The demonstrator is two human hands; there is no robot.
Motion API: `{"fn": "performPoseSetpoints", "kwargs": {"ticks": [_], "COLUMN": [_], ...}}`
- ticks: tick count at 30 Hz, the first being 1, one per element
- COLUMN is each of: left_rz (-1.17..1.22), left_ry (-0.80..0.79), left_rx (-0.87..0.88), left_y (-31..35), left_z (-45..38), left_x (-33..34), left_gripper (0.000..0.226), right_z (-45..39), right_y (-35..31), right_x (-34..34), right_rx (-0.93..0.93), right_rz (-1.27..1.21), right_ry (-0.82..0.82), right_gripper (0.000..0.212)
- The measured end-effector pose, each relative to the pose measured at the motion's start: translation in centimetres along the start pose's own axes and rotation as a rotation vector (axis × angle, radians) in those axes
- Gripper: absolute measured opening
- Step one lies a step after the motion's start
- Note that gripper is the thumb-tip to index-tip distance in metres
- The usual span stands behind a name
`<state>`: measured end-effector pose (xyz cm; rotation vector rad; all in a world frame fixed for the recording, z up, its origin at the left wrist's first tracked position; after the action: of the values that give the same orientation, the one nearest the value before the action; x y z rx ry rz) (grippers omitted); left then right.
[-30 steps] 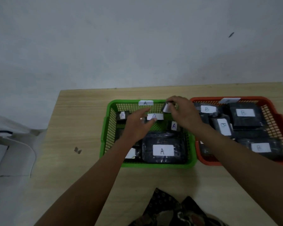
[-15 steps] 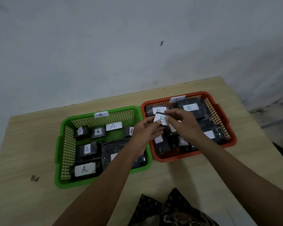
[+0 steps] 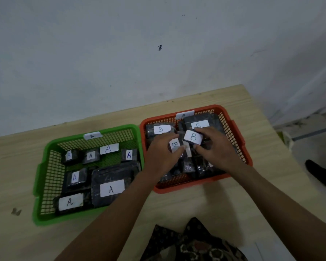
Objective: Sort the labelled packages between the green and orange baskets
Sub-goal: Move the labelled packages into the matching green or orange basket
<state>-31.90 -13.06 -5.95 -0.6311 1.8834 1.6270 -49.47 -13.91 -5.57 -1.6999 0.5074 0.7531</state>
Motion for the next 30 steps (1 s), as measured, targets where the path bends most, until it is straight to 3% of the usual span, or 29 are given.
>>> {"fn": "performPoseSetpoints", "kwargs": {"ticks": [3, 7, 11, 17, 23, 27, 30], "left_rz": [-0.178, -0.274, -0.279, -0.275, -0.228, -0.21, -0.247], "left_ry": [-0.068, -0.214, -0.233, -0.225, -0.157, -0.075, -0.023], "left_rx": [0.119, 0.089, 0.085, 0.103, 0.162, 0.129, 0.076], "left_y": [1.1, 0.0, -0.2, -0.3, 0.3, -1.5, -4.6], "left_z": [-0.2, -0.4, -0.5, -0.5, 0.6, 2.7, 4.8], "left_x": [1.9, 4.3, 4.6, 4.6, 2.7, -1.0, -4.7], "left_gripper": [0.062, 0.068, 0.067, 0.067, 0.066, 0.055, 0.05], "right_z": [0.6, 1.0, 0.7, 1.0, 0.9, 0.7, 0.2], "right_y": [2.6, 4.1, 4.6, 5.7, 2.8, -2.0, -6.4], "right_x": [-0.3, 0.6, 1.5, 3.2, 1.6, 1.9, 4.4], "right_rx": [0.056, 0.096, 0.111, 0.181, 0.1, -0.01, -0.091], "right_rz": [0.077, 0.131, 0.153, 0.157, 0.286, 0.211, 0.143], "right_ry": [-0.067, -0.17, -0.226, -0.307, -0.101, 0.056, 0.055], "right_gripper": [0.057, 0.055, 0.04, 0.038, 0.031, 0.026, 0.023]}}
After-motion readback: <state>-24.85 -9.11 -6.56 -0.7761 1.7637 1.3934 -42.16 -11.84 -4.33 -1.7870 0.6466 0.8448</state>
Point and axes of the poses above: each hand's wrist, its own z-axis away from the middle knuckle, its own x-axis out of the palm, y = z × x, the point moved 10 cm from there along -z, towards the middle knuckle, and after that the axes turned 1 degree about -y, right-handed, at the moved point
